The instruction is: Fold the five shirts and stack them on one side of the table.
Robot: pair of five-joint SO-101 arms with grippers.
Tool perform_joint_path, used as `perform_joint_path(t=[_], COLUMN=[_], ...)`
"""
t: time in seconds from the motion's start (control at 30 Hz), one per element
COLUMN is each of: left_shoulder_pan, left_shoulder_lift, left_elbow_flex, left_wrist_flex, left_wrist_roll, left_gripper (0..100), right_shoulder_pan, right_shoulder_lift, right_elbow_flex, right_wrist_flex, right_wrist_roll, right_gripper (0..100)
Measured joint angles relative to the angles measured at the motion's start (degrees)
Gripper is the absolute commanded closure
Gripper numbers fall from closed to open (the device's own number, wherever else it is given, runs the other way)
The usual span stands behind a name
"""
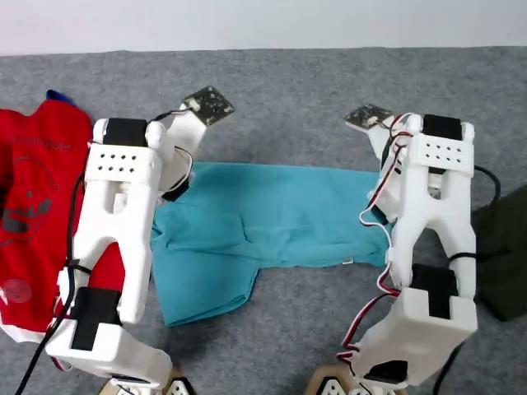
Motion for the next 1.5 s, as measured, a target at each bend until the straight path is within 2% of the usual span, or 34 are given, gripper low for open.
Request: perform_joint_path(t=[0.17, 0.27, 0.47, 0.6, 0.93, 1.07, 1.23, 1.4, 1.5], left_shoulder_pan=[-1.76, -2.29, -2.81, -2.81, -2.81, -2.81, -2.81, -2.81, -2.81], left_shoulder_lift=[0.0, -0.62, -8.88, -13.45, -21.1, -25.49, -31.47, -34.55, -34.55], left_elbow_flex=[0.0, 0.0, 0.0, 0.0, 10.02, 15.3, 20.31, 23.74, 24.44], left_wrist_flex=[-0.09, -0.09, -0.09, -0.09, -3.43, -6.68, -8.79, -10.02, -10.81], left_wrist_roll=[6.95, 10.81, 17.67, 19.16, 19.6, 19.6, 19.6, 19.6, 19.6], left_gripper=[100, 100, 100, 100, 100, 100, 100, 100, 100], right_shoulder_pan=[0.09, 0.18, 5.19, 5.54, 5.54, 6.95, 7.56, 5.8, 3.6], right_shoulder_lift=[0.0, 0.0, 0.0, 0.0, 8.0, 13.1, 16.44, 16.26, 13.8], right_elbow_flex=[0.0, 0.0, 4.13, 10.37, 16.62, 14.51, 3.87, -9.41, -12.4], right_wrist_flex=[4.22, 5.19, 5.19, 4.57, -14.59, -17.41, -9.49, 3.96, 5.01], right_wrist_roll=[-5.19, -7.3, -7.91, -7.91, -8.0, -7.91, -7.91, -8.0, -8.26], right_gripper=[99.1, 98.8, 98.9, 98.8, 98.7, 98.8, 98.7, 98.7, 98.7])
